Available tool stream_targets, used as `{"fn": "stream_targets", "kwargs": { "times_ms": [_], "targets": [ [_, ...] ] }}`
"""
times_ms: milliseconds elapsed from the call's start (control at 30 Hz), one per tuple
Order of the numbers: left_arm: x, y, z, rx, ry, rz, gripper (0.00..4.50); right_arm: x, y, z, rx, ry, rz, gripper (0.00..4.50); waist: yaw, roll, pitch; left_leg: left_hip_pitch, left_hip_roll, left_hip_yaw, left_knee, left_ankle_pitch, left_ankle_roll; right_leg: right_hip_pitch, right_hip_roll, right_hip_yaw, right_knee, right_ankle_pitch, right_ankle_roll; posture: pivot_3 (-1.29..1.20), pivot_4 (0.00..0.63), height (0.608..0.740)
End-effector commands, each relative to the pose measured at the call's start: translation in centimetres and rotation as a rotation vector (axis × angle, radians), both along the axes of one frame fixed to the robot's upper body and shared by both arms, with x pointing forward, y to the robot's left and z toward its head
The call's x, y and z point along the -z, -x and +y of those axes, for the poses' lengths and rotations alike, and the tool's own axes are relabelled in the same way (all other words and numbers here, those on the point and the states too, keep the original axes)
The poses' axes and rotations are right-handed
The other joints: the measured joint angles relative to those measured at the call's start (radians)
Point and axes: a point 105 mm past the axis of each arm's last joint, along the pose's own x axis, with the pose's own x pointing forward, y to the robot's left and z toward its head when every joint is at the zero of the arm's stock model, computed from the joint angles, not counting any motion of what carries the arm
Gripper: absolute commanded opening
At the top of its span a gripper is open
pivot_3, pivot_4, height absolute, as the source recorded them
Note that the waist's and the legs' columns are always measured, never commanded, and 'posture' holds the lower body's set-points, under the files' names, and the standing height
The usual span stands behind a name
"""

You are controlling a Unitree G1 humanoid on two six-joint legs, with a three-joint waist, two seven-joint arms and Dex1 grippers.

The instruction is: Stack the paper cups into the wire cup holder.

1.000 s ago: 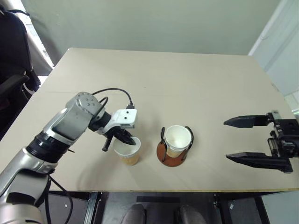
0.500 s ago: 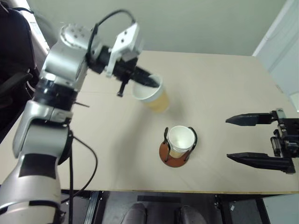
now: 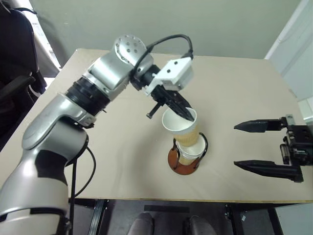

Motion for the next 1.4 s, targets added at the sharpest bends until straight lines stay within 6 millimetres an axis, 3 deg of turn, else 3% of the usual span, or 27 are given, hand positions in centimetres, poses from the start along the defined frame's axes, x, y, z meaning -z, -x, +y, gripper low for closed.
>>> {"fn": "stream_targets", "kwargs": {
  "times_ms": [33,233,900,1033,1333,1400],
  "targets": [
    [-0.5,0.6,-0.5,0.058,-0.009,-0.029,0.03,-0.6,0.3,0.1,0.01,0.011,-0.043,4.5,0.001,0.0,0.0,0.0,0.0,0.0,0.0,0.0,0.0,0.0,0.0,0.0,0.0,0.0,0.0,0.0,0.15,0.74],
    [0.1,0.4,-1.7,0.057,0.001,-0.021,0.03,-0.5,0.3,0.1,0.016,0.014,-0.043,4.5,0.005,0.0,0.0,-0.002,0.0,0.001,0.001,0.0,0.0,0.0,0.0,0.0,0.0,0.0,0.001,0.0,0.15,0.74],
    [2.7,-0.2,-1.2,0.027,-0.106,-0.056,0.03,0.6,0.2,0.3,0.036,0.046,-0.031,4.5,0.01,0.0,0.0,-0.002,0.0,0.001,0.003,0.0,0.0,0.0,0.0,0.0,0.001,0.0,0.002,0.0,0.15,0.74],
    [2.6,-0.2,-1.5,0.028,-0.098,-0.06,1.0,0.8,0.3,0.5,0.039,0.048,-0.033,4.5,0.012,0.0,0.0,-0.003,0.0,0.001,0.004,0.0,0.001,0.0,0.0,0.0,0.001,0.0,0.002,0.0,0.15,0.74],
    [1.8,-1.0,-2.2,0.006,-0.021,-0.076,4.44,1.1,0.1,0.4,0.042,0.054,-0.029,4.5,0.012,0.0,0.0,-0.005,0.0,0.001,0.009,-0.001,0.002,0.0,0.0,0.0,0.002,0.001,0.003,0.0,0.15,0.74],
    [1.3,-1.7,-1.6,-0.043,0.011,-0.06,4.48,1.1,-0.1,0.2,0.04,0.056,-0.022,4.5,0.012,0.0,0.0,-0.005,0.0,0.001,0.011,-0.001,0.002,0.0,0.0,0.0,0.002,0.001,0.004,0.0,0.15,0.74]
  ]
}}
